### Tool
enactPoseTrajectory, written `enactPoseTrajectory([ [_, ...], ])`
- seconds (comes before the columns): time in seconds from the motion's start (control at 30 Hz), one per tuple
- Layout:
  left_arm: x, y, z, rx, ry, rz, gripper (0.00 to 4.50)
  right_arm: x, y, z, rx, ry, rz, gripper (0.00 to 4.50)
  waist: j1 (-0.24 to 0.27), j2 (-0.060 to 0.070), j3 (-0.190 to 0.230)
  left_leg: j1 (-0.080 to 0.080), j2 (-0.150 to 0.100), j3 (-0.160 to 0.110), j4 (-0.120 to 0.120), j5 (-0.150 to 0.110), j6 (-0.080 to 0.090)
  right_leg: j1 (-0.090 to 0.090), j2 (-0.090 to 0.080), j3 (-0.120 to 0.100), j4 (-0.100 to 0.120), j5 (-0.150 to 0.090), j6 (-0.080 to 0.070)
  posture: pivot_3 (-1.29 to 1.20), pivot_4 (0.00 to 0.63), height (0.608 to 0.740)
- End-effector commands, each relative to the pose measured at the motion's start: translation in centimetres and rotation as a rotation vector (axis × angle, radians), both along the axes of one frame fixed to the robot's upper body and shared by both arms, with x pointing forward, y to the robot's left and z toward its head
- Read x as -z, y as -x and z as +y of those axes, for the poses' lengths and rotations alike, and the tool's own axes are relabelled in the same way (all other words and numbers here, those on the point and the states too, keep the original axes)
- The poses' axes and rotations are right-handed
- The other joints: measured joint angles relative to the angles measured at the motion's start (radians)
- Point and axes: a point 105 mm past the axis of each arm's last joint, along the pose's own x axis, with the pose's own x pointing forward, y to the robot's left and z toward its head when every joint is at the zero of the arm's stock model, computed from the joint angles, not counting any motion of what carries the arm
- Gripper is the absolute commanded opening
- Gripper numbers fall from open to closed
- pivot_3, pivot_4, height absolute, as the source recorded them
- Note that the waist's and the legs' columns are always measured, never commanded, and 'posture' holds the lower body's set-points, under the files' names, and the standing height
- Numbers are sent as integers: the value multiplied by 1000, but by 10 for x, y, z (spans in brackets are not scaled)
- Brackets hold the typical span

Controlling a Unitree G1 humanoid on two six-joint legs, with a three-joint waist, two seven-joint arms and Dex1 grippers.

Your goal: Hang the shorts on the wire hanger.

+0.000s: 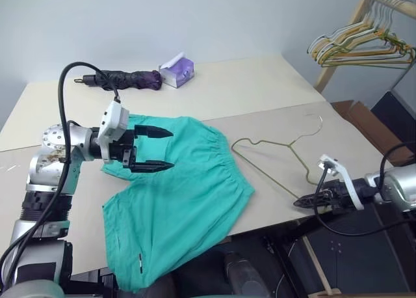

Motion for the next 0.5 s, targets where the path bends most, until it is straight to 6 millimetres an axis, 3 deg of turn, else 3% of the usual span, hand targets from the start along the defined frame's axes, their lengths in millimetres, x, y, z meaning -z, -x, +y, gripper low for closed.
enactPoseTrajectory([
  [0.03, -13, 6, 3, -13, 4, -50, 4460, -14, -7, 7, -17, -72, -30, 0, 8, 0, 0, 0, 0, 0, 0, 0, 0, 0, 0, 0, 0, 0, 0, -51, 90, 740],
  [0.3, -13, 11, 5, -36, 1, -54, 4460, -22, -2, 15, -92, -139, -17, 0, 58, 0, 0, 0, 0, 0, 0, 0, 0, 0, 0, 0, 0, 0, 0, -18, 100, 740],
  [0.5, -10, 13, 6, -48, -6, -57, 4460, -13, -7, 15, -127, -67, -8, 0, 90, 1, 1, 0, 0, 1, 0, 0, 1, 0, 0, -1, -1, 0, -1, -4, 101, 740],
])
